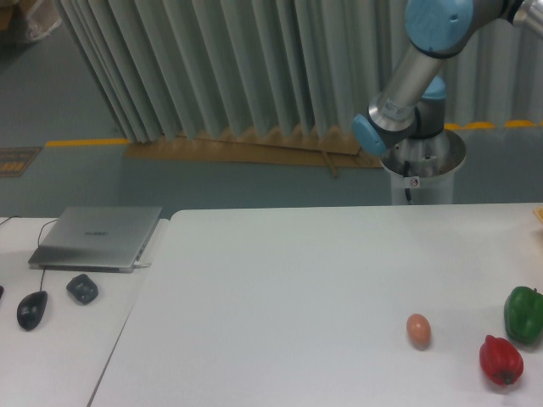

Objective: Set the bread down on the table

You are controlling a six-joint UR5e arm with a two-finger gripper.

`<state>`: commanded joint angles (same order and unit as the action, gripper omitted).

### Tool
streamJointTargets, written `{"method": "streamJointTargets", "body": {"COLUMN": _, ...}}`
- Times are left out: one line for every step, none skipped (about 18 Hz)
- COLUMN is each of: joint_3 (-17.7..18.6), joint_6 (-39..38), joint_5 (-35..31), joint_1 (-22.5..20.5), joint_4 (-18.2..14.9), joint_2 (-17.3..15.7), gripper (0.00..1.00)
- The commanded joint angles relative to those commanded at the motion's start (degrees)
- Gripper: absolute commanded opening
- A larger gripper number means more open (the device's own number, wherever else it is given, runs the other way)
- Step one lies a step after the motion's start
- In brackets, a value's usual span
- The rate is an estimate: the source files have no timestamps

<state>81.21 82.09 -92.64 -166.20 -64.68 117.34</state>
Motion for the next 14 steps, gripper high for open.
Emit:
{"method": "streamJointTargets", "body": {"joint_3": 0.0, "joint_6": -0.2, "joint_5": 0.2, "joint_1": 0.1, "joint_4": -1.0, "joint_2": -0.9, "gripper": 0.34}}
{"method": "streamJointTargets", "body": {"joint_3": 0.0, "joint_6": -0.3, "joint_5": 0.6, "joint_1": 0.4, "joint_4": -2.5, "joint_2": -1.6, "gripper": 0.34}}
{"method": "streamJointTargets", "body": {"joint_3": 0.0, "joint_6": -0.4, "joint_5": 1.1, "joint_1": 0.5, "joint_4": -4.3, "joint_2": -2.6, "gripper": 0.34}}
{"method": "streamJointTargets", "body": {"joint_3": 0.0, "joint_6": -0.9, "joint_5": 2.3, "joint_1": 0.7, "joint_4": -6.9, "joint_2": -4.0, "gripper": 0.34}}
{"method": "streamJointTargets", "body": {"joint_3": 0.0, "joint_6": -2.9, "joint_5": 4.2, "joint_1": 1.0, "joint_4": -8.7, "joint_2": -5.2, "gripper": 0.34}}
{"method": "streamJointTargets", "body": {"joint_3": 0.0, "joint_6": -4.8, "joint_5": 5.0, "joint_1": 1.5, "joint_4": -9.2, "joint_2": -5.5, "gripper": 0.35}}
{"method": "streamJointTargets", "body": {"joint_3": 0.1, "joint_6": -5.4, "joint_5": 5.0, "joint_1": 1.6, "joint_4": -9.4, "joint_2": -5.8, "gripper": 0.34}}
{"method": "streamJointTargets", "body": {"joint_3": 0.8, "joint_6": -5.4, "joint_5": 5.0, "joint_1": 1.6, "joint_4": -9.6, "joint_2": -6.3, "gripper": 0.34}}
{"method": "streamJointTargets", "body": {"joint_3": 1.1, "joint_6": -5.4, "joint_5": 5.1, "joint_1": 1.6, "joint_4": -9.8, "joint_2": -6.9, "gripper": 0.34}}
{"method": "streamJointTargets", "body": {"joint_3": 1.2, "joint_6": -5.5, "joint_5": 5.3, "joint_1": 1.7, "joint_4": -10.3, "joint_2": -7.9, "gripper": 0.35}}
{"method": "streamJointTargets", "body": {"joint_3": 1.2, "joint_6": -6.3, "joint_5": 5.8, "joint_1": 2.2, "joint_4": -11.7, "joint_2": -8.7, "gripper": 0.34}}
{"method": "streamJointTargets", "body": {"joint_3": 1.1, "joint_6": -7.5, "joint_5": 6.4, "joint_1": 2.9, "joint_4": -12.3, "joint_2": -9.3, "gripper": 0.35}}
{"method": "streamJointTargets", "body": {"joint_3": 1.1, "joint_6": -11.0, "joint_5": 6.8, "joint_1": 4.2, "joint_4": -12.3, "joint_2": -9.4, "gripper": 0.34}}
{"method": "streamJointTargets", "body": {"joint_3": 0.9, "joint_6": -13.8, "joint_5": 6.9, "joint_1": 5.6, "joint_4": -12.1, "joint_2": -9.2, "gripper": 0.34}}
